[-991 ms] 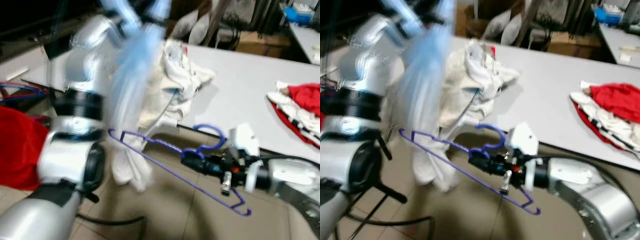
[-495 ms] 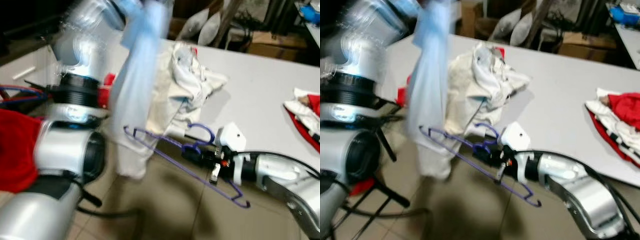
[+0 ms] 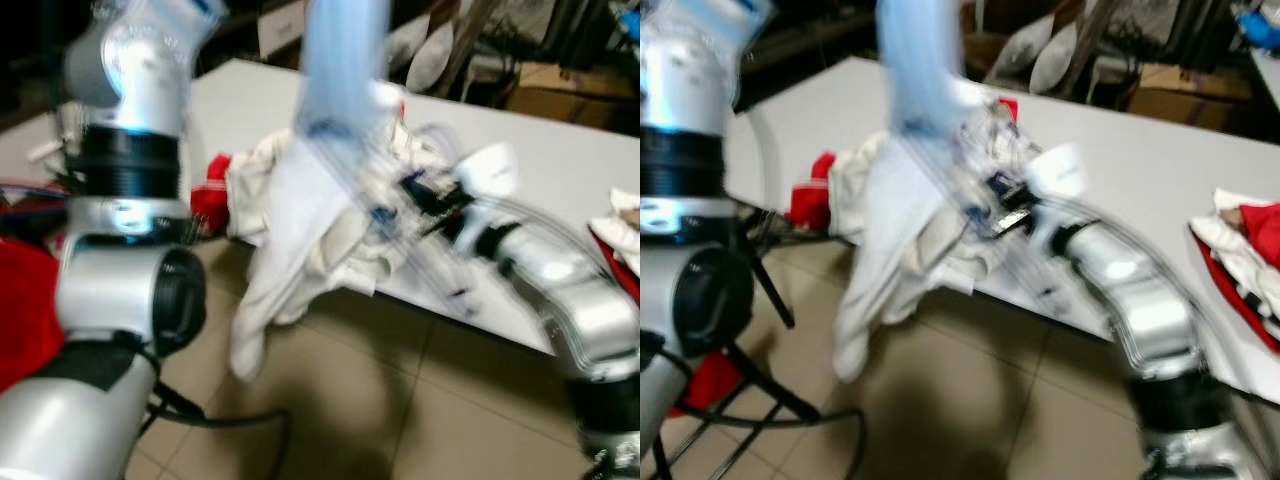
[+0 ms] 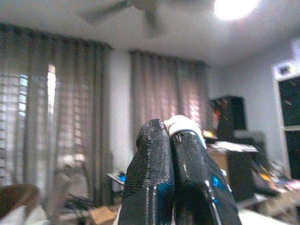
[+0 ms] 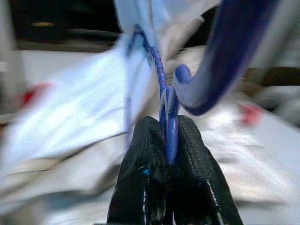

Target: Hang hanger

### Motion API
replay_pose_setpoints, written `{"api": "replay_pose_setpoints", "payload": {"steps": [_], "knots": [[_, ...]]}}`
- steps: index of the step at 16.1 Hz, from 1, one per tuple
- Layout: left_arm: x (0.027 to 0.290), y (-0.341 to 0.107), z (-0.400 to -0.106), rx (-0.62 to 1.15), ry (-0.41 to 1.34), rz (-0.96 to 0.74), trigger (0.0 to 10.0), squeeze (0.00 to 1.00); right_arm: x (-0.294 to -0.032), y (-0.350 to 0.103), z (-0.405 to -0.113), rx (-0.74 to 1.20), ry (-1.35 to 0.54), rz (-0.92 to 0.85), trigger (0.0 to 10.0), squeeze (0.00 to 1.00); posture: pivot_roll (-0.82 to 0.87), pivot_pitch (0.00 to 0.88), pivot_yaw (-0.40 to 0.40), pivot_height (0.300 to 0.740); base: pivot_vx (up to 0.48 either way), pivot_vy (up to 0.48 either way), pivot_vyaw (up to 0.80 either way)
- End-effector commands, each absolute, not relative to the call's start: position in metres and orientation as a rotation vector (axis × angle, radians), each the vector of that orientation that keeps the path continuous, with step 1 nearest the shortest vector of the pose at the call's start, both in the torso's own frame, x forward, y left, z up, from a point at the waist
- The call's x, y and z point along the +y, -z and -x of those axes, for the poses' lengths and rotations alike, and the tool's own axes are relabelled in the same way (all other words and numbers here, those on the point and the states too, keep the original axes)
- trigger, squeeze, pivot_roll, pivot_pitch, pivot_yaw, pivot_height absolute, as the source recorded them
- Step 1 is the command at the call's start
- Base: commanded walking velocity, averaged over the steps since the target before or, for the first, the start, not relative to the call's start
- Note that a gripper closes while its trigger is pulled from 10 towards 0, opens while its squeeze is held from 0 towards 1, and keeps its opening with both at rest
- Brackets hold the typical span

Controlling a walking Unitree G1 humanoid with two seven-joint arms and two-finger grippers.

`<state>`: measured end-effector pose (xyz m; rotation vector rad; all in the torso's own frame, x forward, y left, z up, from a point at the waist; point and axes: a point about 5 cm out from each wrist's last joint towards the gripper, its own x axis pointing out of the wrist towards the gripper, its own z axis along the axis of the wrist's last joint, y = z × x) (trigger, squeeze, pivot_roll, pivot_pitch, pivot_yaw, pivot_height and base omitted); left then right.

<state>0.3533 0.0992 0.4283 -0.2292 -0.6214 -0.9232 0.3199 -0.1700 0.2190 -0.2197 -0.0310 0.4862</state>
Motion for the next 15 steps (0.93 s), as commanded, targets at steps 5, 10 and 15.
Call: {"api": "replay_pose_setpoints", "payload": {"steps": [5,10,15], "knots": [[0.124,-0.45,-0.344,-0.707,0.857,0.21,10.0,0.0,-0.22,-0.318,-0.356,-0.39,-0.156,0.304,10.0,0.0,0.1,0.0,0.029,0.74,0.362,0.0,0.0],[0.141,-0.401,-0.368,-0.569,0.683,0.103,10.0,0.0,-0.218,-0.347,-0.375,-0.554,-0.125,0.39,10.0,0.0,0.1,0.0,0.031,0.74,0.35,0.0,0.0],[0.168,-0.301,-0.391,-0.263,0.472,-0.057,10.0,0.0,-0.193,-0.264,-0.39,-0.188,-0.452,0.484,10.0,0.0,0.1,0.0,0.025,0.74,0.314,0.0,0.0]]}}
